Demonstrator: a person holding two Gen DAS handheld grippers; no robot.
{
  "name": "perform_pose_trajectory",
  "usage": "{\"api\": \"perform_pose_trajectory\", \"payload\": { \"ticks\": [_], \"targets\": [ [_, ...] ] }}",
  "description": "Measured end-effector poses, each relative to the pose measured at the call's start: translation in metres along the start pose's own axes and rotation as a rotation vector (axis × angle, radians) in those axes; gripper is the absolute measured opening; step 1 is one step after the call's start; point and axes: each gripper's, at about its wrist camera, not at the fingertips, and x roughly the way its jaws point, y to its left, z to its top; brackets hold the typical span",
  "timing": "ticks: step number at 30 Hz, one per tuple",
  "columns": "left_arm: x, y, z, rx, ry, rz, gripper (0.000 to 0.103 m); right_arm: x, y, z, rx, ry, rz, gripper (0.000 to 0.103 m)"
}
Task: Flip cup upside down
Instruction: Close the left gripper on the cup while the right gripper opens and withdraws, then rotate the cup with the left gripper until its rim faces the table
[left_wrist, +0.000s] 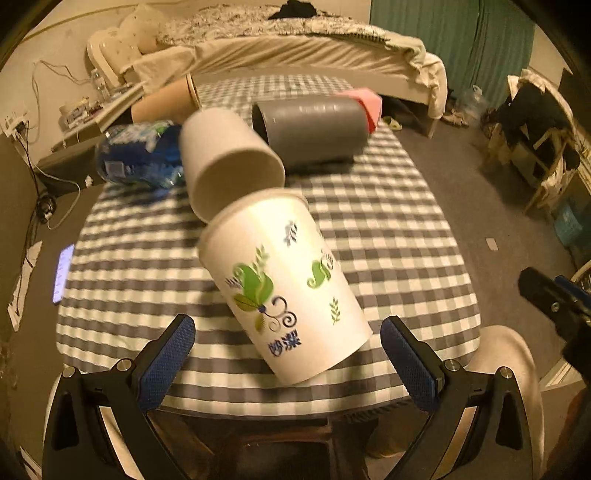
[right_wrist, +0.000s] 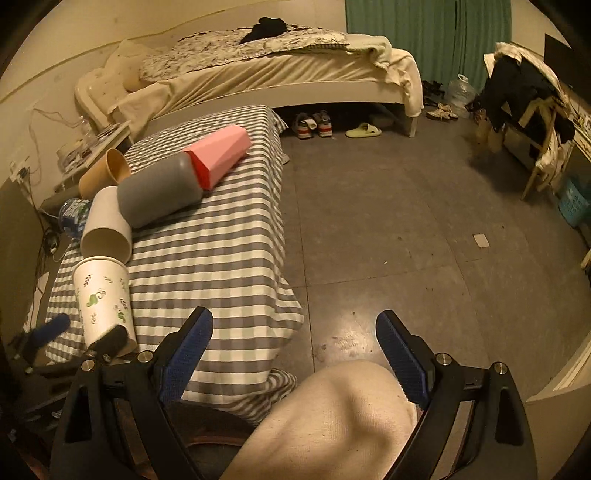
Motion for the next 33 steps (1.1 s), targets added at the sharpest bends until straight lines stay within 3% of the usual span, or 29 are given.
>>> {"api": "perform_pose_trajectory", "payload": {
  "ticks": [10, 14, 19, 33],
  "targets": [
    [0.000, 0.011, -0.001, -0.018, -0.016, -0.050, 0.100, 0.007, -0.005, -0.005, 0.013, 0.021, -0.006, 0.090],
    [0.002, 0.017, -0.002, -0.032, 0.001, -0.076, 0.086, 0.006, 0.004, -0.005, -0.012, 0.018, -0.005, 0.090],
    [0.005, 0.024, -0.005, -0.040, 0.026, -0.108, 0.059, 0.006, 0.014, -0.006, -0.035, 0.021, -0.005, 0.090],
    [-0.038, 0.038, 0.003, 0.018, -0.060, -0.113, 0.057, 0.003, 0.031, -0.006, -0.075, 0.020, -0.014, 0.090]
  ]
}}
